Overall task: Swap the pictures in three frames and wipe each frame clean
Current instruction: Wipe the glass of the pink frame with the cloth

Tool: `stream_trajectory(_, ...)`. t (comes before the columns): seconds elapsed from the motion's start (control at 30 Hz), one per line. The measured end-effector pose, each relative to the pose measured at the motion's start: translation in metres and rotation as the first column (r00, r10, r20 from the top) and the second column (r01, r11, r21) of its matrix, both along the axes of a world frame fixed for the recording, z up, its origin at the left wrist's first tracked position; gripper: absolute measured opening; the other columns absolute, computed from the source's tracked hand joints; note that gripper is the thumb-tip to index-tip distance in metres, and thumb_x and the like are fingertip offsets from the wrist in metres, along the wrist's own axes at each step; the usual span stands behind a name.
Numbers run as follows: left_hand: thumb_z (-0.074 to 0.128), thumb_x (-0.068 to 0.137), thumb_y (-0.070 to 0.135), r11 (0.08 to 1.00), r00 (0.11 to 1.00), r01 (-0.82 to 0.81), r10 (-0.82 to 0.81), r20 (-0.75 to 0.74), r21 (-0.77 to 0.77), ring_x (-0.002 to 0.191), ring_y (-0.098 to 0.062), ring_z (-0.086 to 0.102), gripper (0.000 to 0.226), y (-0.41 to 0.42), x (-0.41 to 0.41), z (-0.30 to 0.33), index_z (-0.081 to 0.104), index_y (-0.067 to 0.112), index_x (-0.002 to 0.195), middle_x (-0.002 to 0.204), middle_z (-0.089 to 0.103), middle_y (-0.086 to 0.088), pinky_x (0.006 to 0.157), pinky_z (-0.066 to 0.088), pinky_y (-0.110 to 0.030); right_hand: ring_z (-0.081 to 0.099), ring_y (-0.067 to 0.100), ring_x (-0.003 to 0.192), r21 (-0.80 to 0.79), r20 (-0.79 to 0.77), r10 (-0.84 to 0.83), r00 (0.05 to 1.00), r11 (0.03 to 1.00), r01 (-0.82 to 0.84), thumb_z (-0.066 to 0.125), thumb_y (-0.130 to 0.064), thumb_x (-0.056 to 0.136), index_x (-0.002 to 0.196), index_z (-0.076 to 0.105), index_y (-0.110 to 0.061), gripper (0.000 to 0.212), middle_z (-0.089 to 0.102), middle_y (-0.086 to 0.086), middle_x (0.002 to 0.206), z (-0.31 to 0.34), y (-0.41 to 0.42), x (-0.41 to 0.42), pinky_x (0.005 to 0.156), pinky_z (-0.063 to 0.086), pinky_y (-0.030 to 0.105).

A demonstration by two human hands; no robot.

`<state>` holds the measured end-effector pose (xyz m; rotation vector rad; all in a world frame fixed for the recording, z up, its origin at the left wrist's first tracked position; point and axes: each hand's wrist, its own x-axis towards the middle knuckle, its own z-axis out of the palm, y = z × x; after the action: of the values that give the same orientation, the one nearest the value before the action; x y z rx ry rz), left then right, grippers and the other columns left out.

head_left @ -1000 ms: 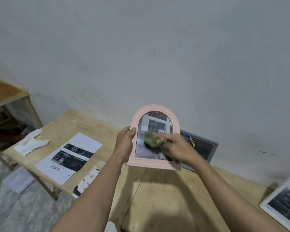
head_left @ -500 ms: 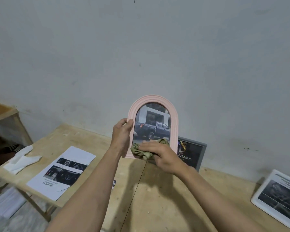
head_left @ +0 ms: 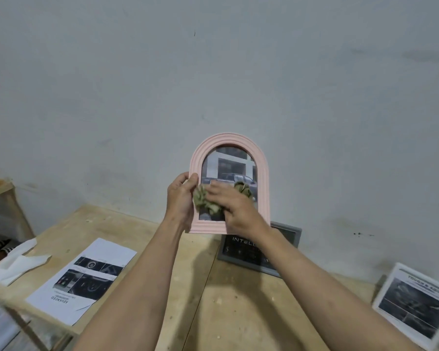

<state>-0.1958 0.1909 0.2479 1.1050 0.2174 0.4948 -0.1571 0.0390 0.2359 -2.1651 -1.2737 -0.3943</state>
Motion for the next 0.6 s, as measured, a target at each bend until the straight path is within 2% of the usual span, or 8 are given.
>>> stream_trajectory(0.07, 0.058, 0.098, 0.012, 0.997, 0.999, -0.048, 0.048, -0.004, 0.061, 0.071, -0.026, 0.061, 0.017, 0.008, 0.002, 0.003, 0.066, 0.008, 0.085, 0.076, 0.066, -0.014, 0.071, 0.051, -0.038, 0.042, 0.022, 0.134, -0.062, 0.020, 0.082, 0.996, 0.995, -0.081, 0.045, 0.014, 0.075, 0.122, 0.064, -0.003, 0.053, 0.058, 0.011, 0.135, -0.015, -0.008, -0.006, 0.116, 0.023, 0.032)
stream_trajectory(0.17, 0.055, 0.100, 0.014, 0.988, 0.997, -0.071, 0.073, -0.010, 0.139, 0.062, -0.015, 0.061, 0.017, 0.006, 0.002, 0.007, 0.065, 0.007, 0.089, 0.071, 0.067, -0.005, 0.061, 0.051, -0.026, 0.047, 0.026, 0.129, -0.150, 0.040, 0.087, 0.995, 0.985, -0.080, 0.043, 0.010, 0.073, 0.122, 0.065, -0.004, 0.055, 0.060, 0.010, 0.132, -0.014, -0.024, -0.005, 0.113, 0.028, 0.034)
stream_trajectory(0.33, 0.056, 0.100, 0.018, 0.992, 0.997, -0.064, 0.068, -0.030, 0.110, 0.078, -0.026, 0.061, 0.019, 0.003, 0.008, 0.001, 0.065, 0.011, 0.084, 0.082, 0.067, -0.013, 0.076, 0.050, -0.040, 0.048, 0.022, 0.116, -0.304, 0.106, -0.002, 0.994, 0.952, 0.035, 0.055, 0.001, 0.085, 0.125, 0.063, -0.012, 0.044, 0.061, 0.003, 0.128, 0.007, -0.056, 0.004, 0.099, 0.022, 0.020)
stream_trajectory(0.43, 0.057, 0.099, 0.018, 0.989, 0.995, -0.067, 0.076, -0.061, 0.135, 0.079, -0.026, 0.062, 0.017, 0.002, 0.010, -0.005, 0.067, 0.010, 0.088, 0.085, 0.069, -0.014, 0.078, 0.050, -0.040, 0.048, 0.018, 0.111, -0.499, 0.126, -0.041, 0.991, 0.861, 0.099, 0.054, -0.010, 0.091, 0.124, 0.065, -0.019, 0.036, 0.062, -0.003, 0.120, 0.020, -0.072, 0.009, 0.091, 0.032, 0.027)
stream_trajectory(0.5, 0.057, 0.098, 0.019, 0.990, 0.996, -0.054, 0.062, -0.057, 0.127, 0.079, -0.027, 0.064, 0.016, -0.001, 0.013, -0.008, 0.067, 0.011, 0.088, 0.085, 0.070, -0.015, 0.080, 0.053, -0.043, 0.053, 0.020, 0.108, -0.546, -0.008, -0.156, 0.988, 0.828, 0.126, 0.051, -0.007, 0.091, 0.116, 0.069, -0.019, 0.034, 0.065, 0.002, 0.113, 0.031, -0.075, 0.016, 0.085, 0.040, 0.031)
stream_trajectory(0.53, 0.057, 0.098, 0.019, 0.991, 0.997, -0.046, 0.054, -0.056, 0.122, 0.080, -0.028, 0.065, 0.017, -0.002, 0.015, -0.008, 0.068, 0.012, 0.088, 0.086, 0.070, -0.015, 0.081, 0.054, -0.046, 0.058, 0.023, 0.105, -0.447, -0.196, -0.212, 0.957, 0.888, 0.106, 0.049, -0.003, 0.091, 0.110, 0.071, -0.017, 0.033, 0.067, 0.006, 0.110, 0.039, -0.073, 0.018, 0.087, 0.046, 0.033)
stream_trajectory(0.57, 0.057, 0.098, 0.020, 0.991, 0.997, -0.038, 0.045, -0.054, 0.127, 0.081, -0.028, 0.065, 0.017, -0.004, 0.017, -0.007, 0.068, 0.012, 0.088, 0.086, 0.071, -0.015, 0.082, 0.054, -0.048, 0.063, 0.024, 0.100, -0.258, -0.407, -0.214, 0.888, 0.959, 0.113, 0.047, 0.001, 0.091, 0.104, 0.073, -0.014, 0.033, 0.069, 0.010, 0.107, 0.046, -0.069, 0.020, 0.087, 0.052, 0.035)
stream_trajectory(0.6, 0.056, 0.099, 0.020, 0.990, 0.998, -0.030, 0.037, -0.050, 0.136, 0.081, -0.029, 0.066, 0.017, -0.006, 0.020, -0.006, 0.068, 0.011, 0.089, 0.087, 0.071, -0.015, 0.083, 0.055, -0.049, 0.067, 0.021, 0.093, -0.048, -0.554, -0.164, 0.816, 0.985, 0.165, 0.043, 0.003, 0.092, 0.099, 0.073, -0.011, 0.034, 0.069, 0.012, 0.104, 0.052, -0.062, 0.019, 0.081, 0.056, 0.032)
